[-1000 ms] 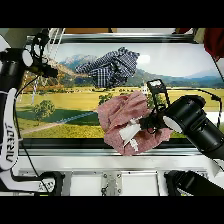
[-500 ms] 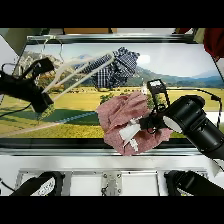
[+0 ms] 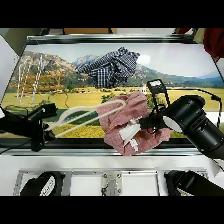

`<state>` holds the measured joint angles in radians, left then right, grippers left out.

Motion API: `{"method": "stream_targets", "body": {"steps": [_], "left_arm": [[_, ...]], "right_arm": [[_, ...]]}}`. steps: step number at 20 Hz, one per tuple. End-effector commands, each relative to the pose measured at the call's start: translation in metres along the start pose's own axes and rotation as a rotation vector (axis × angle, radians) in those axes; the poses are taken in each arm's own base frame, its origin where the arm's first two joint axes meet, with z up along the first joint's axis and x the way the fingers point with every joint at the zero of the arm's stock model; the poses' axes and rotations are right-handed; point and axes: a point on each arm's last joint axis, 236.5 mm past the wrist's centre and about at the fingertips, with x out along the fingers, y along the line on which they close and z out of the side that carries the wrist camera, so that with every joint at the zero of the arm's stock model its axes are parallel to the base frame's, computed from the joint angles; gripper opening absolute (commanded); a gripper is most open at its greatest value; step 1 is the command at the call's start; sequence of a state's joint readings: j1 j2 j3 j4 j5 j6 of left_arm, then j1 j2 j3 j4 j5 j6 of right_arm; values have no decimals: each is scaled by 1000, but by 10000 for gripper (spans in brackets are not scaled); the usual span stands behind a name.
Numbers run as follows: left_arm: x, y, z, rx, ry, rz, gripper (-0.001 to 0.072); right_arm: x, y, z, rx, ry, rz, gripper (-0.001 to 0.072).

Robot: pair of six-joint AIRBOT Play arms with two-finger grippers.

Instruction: Fold the clothes and pants, and hang the long-sleeved shirts on hangers.

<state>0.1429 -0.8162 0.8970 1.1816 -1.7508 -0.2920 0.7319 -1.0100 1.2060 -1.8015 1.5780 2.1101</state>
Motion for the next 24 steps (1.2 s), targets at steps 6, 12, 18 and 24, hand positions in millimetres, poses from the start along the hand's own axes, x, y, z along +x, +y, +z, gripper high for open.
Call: {"method": "stream_targets", "body": {"steps": [6, 12, 18, 24], "left_arm": [[51, -74, 10, 186, 50, -204, 10], [58, -66, 28, 141, 33, -146, 10], [79, -53, 39, 56, 27, -220, 9], [92, -40, 67, 10, -65, -230, 9]], "right_arm": [[0, 0, 0, 0, 1, 0, 13], [0, 0, 0, 0, 0, 0, 12], [0, 0, 0, 0, 2, 1, 12], [-8, 0, 10, -128, -36, 5, 13]]}}
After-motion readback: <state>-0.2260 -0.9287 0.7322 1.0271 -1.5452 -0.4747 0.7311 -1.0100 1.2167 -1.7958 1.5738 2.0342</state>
